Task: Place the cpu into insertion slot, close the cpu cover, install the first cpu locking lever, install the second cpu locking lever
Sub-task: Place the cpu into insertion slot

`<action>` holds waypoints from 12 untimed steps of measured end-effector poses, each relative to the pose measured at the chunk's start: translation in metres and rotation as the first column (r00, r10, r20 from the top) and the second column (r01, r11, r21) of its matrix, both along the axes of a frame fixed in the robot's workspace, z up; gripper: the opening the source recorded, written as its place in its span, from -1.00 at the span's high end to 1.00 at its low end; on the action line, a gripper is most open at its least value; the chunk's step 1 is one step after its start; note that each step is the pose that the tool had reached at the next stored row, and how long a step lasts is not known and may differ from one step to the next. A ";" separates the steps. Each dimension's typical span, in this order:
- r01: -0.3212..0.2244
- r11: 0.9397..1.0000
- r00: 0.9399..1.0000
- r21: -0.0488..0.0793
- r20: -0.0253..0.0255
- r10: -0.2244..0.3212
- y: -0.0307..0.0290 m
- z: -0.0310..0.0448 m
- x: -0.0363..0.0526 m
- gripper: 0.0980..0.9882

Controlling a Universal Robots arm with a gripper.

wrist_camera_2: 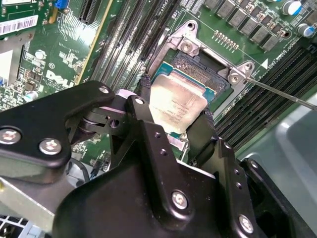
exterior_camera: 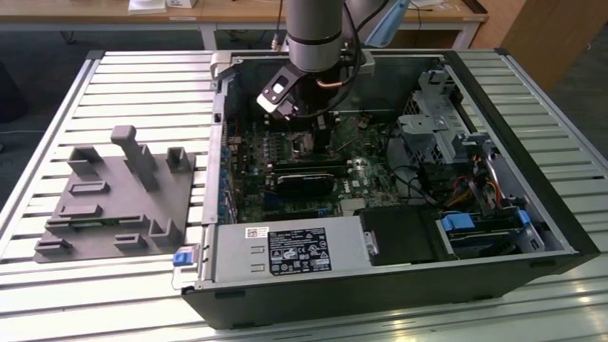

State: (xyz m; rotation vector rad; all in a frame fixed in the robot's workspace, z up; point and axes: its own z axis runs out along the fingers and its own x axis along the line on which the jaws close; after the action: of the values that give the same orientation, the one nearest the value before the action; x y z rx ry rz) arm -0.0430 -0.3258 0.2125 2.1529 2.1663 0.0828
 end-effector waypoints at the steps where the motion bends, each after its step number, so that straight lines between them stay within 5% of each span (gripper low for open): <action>1: 0.000 1.000 1.000 0.000 0.000 0.000 0.0002 -0.0001 0.0000 0.00; 12: 0.000 1.000 1.000 -0.002 0.000 0.000 0.0052 -0.0037 0.0000 0.00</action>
State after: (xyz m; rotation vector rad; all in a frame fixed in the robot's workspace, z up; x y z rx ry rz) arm -0.0431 -0.3206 0.2088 2.1522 2.1654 0.0812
